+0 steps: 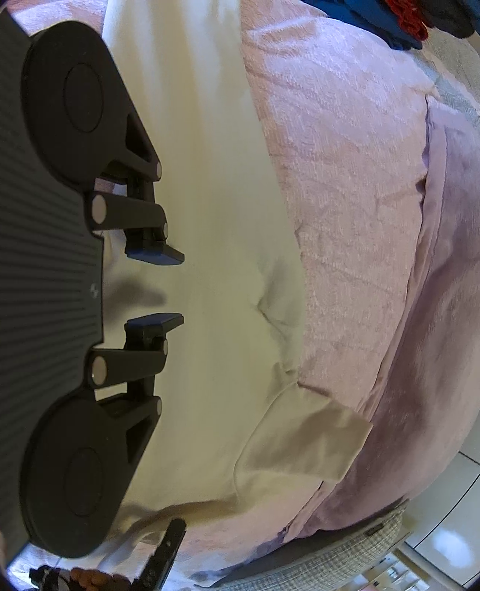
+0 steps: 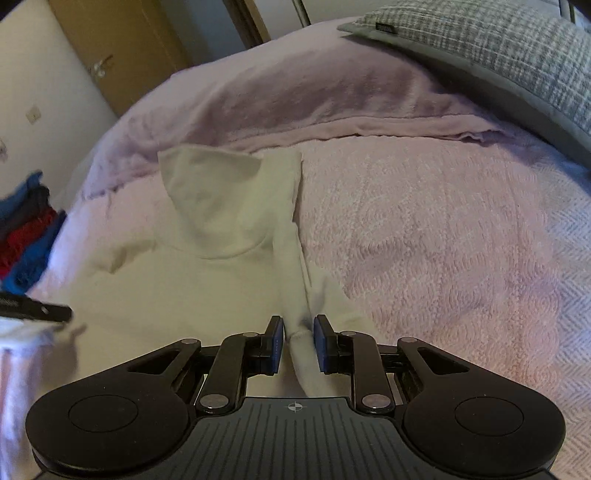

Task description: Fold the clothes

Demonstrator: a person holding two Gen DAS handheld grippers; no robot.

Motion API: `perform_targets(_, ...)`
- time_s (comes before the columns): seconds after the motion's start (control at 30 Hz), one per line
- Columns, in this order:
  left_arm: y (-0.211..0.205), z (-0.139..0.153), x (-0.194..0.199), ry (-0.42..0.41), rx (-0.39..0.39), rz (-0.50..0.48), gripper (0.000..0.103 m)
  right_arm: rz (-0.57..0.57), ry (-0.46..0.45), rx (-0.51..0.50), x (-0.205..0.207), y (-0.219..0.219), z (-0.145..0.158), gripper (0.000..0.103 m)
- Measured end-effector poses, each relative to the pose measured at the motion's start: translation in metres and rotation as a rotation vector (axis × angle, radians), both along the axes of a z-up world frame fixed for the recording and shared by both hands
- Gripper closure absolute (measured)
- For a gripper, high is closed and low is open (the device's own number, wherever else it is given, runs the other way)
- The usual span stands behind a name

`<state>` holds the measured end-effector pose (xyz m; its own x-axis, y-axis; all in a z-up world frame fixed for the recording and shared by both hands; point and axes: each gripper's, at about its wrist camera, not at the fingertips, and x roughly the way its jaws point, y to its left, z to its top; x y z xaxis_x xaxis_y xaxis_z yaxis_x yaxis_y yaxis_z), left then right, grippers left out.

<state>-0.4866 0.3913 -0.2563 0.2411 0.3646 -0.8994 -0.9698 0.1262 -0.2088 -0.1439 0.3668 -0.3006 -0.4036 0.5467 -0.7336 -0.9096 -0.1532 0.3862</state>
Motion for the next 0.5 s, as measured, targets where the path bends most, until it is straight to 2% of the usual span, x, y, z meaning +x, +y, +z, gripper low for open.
perform_targets(0.1,0.001,-0.002,0.001,-0.005,-0.001,0.008,0.080,-0.048,0.100,-0.011,0.022,0.001,0.006,0.081)
perform_targets(0.17,0.002,-0.004,0.004,-0.012,-0.007,0.006,0.080,-0.043,0.110,-0.050,0.027,0.006,-0.001,0.081)
perform_targets(0.27,0.003,-0.005,0.009,-0.020,-0.008,-0.008,0.080,0.040,0.058,-0.045,0.015,0.013,-0.008,0.084)
perform_targets(0.3,0.003,-0.005,0.012,-0.022,-0.008,-0.015,0.080,0.062,0.018,-0.027,0.011,0.016,-0.008,0.103)
perform_targets(0.4,0.003,-0.004,0.013,-0.017,0.001,-0.029,0.080,0.044,-0.011,0.018,0.016,0.023,0.001,0.103)
perform_targets(0.5,0.004,-0.004,0.010,-0.012,0.003,-0.015,0.080,-0.061,-0.100,0.047,0.030,0.028,0.007,0.103)
